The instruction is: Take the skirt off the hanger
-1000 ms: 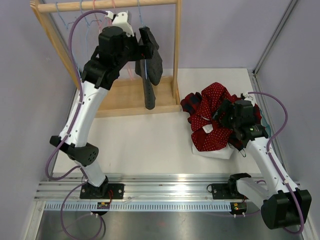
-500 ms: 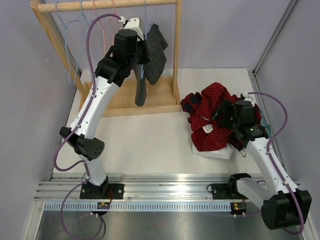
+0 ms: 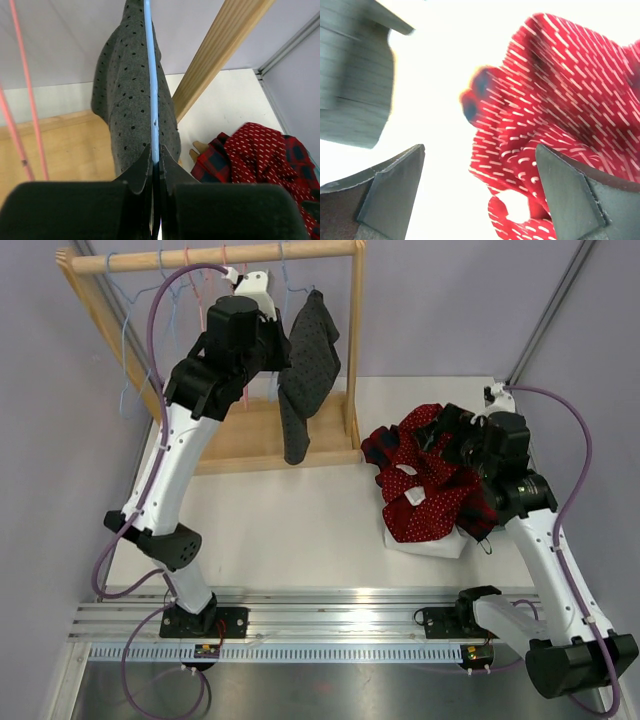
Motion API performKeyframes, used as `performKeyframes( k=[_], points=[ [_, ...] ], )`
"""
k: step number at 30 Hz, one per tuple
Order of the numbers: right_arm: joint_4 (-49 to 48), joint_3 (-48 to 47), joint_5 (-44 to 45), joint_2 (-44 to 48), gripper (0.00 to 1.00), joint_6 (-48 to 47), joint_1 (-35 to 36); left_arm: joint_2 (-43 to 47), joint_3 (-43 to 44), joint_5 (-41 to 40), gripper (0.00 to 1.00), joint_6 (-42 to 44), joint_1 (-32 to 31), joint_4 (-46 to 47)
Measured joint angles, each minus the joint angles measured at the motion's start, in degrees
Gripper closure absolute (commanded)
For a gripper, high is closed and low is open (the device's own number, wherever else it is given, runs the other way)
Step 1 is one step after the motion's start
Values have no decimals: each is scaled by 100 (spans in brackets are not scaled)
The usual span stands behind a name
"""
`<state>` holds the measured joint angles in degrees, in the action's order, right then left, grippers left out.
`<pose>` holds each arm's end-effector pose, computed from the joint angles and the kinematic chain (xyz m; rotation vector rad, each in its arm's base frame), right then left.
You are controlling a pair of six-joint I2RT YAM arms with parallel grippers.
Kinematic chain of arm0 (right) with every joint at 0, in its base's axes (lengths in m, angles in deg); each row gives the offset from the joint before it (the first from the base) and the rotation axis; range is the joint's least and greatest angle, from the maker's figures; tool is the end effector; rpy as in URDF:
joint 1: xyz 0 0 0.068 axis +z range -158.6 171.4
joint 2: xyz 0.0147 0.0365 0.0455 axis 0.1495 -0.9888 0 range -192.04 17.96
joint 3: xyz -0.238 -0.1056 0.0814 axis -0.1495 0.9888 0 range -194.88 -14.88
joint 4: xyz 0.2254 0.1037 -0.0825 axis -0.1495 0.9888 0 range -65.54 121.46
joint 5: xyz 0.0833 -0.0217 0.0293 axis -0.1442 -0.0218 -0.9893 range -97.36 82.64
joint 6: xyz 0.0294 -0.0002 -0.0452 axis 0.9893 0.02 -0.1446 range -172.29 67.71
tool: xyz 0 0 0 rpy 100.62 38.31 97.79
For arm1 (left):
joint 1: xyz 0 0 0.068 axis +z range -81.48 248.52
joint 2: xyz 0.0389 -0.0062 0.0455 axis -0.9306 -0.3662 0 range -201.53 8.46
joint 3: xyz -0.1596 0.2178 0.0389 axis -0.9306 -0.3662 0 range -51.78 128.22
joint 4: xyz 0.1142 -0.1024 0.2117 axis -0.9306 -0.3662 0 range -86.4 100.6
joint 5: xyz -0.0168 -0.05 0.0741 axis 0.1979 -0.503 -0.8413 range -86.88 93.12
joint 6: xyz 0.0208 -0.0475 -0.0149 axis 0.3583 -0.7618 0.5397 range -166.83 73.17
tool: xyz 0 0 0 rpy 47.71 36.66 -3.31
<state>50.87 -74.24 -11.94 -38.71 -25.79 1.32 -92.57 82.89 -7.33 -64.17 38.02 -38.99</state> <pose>0.2134 0.0402 0.3614 0.2386 2.0026 0.4879 0.3015 -0.1701 0.5283 0.0856 1.8628 -0.4132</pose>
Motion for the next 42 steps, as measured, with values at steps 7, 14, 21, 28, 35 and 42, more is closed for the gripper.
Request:
performKeyframes(
  k=[7, 14, 21, 28, 35, 42],
  points=[
    [-562, -1394, -264, -365, 1, -278, 1451, 691, -164, 83, 100, -22, -149, 0],
    [-815, -1915, -254, -1298, 0, -372, 2540, 1488, -949, 138, 100, -144, -396, 118],
    [-979, -2020, -197, -1871, 1, -267, 2924, 1880, -1580, 282, 100, -358, -555, 120],
    [-1480, -1978, -37, -2041, 1, 105, 3012, 2273, -1943, 426, 100, -525, -599, 120],
    [-1985, -1615, 181, -2044, 0, 535, 3021, 2616, -1985, 546, 100, -636, -599, 142],
    [-2874, -997, 192, -2037, 1, 984, 3021, 2684, -2052, 664, 100, -763, -599, 271]
  ],
)
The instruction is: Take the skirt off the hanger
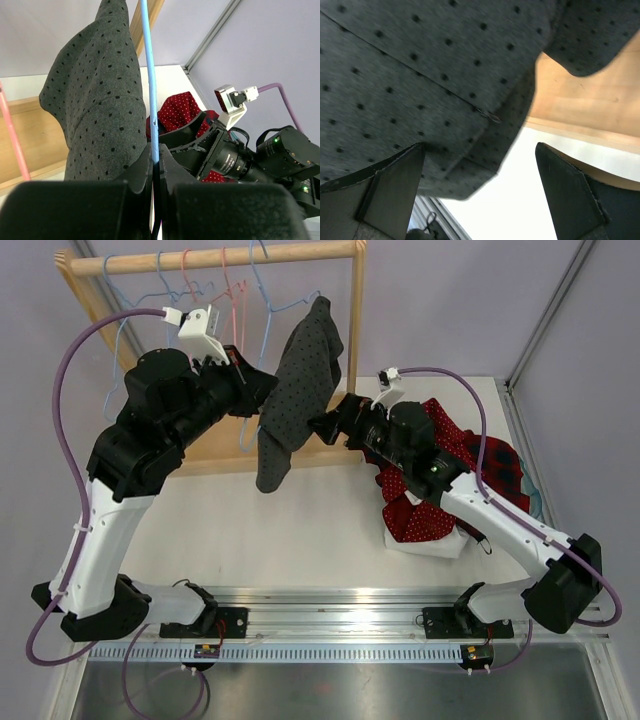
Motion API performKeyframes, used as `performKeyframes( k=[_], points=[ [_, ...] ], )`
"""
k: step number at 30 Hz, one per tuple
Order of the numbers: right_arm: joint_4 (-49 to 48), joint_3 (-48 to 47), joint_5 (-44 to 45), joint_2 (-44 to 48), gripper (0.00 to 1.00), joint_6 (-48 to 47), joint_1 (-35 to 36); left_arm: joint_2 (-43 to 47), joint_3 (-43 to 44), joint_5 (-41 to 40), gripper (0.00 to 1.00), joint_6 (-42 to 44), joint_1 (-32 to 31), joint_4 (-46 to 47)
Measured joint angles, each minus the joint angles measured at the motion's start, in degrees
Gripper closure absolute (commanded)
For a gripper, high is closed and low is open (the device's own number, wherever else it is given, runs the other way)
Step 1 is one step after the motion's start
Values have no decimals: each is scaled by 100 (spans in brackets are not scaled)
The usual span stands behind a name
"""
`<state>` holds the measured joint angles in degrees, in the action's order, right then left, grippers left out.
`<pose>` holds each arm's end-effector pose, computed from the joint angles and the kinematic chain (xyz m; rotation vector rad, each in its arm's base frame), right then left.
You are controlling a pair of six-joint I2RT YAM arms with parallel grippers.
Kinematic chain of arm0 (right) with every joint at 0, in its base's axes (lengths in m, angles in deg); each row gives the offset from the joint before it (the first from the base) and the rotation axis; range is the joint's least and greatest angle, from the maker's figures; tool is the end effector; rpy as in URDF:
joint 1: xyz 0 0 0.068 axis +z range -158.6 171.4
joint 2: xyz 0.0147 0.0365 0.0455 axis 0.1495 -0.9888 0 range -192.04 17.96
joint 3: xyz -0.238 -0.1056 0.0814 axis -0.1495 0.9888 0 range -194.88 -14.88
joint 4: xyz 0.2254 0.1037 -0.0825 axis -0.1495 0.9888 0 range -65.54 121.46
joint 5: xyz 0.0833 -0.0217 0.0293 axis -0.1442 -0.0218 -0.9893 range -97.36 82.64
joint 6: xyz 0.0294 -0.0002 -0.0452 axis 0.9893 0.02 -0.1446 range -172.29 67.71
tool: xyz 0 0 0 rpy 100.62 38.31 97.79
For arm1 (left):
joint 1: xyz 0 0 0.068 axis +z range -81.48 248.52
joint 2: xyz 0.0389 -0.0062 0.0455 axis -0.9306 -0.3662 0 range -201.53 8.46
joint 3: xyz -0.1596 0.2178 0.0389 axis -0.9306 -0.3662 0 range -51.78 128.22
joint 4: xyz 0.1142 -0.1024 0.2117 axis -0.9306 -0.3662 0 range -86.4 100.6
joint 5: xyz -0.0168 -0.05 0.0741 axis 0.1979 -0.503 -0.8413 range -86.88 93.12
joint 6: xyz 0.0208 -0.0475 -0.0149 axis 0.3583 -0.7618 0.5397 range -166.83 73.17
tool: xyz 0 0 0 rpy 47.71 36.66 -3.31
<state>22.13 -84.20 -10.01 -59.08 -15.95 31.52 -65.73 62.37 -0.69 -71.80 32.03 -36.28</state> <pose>0.2442 0.2079 0.3870 -0.0958 1.7721 1.0314 0.1672 -0.1207 0.5576 0.1240 1.7433 -0.7407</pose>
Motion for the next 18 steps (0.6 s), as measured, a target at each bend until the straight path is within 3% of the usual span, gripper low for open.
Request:
performKeyframes(
  k=[7, 8, 10, 11, 12, 14, 18],
  points=[
    [-1043, 153, -160, 7, 1, 391, 7, 0, -107, 105, 100, -127, 0, 22],
    [-1158, 153, -168, 7, 5, 426, 9, 0, -111, 111, 100, -153, 0, 28],
    [-1390, 153, -203, 7, 25, 498, 9, 0, -116, 114, 100, -195, 0, 50],
    [-1478, 153, -240, 7, 44, 527, 9, 0, -116, 114, 100, -210, 0, 66],
    [-1565, 153, -278, 7, 72, 549, 11, 0, -116, 116, 100, -219, 0, 70],
    [-1705, 153, -310, 7, 98, 634, 31, 0, -116, 122, 100, -234, 0, 70],
    [-1797, 173, -354, 52, 100, 673, 46, 11, -170, 116, 100, -234, 0, 76]
  ],
)
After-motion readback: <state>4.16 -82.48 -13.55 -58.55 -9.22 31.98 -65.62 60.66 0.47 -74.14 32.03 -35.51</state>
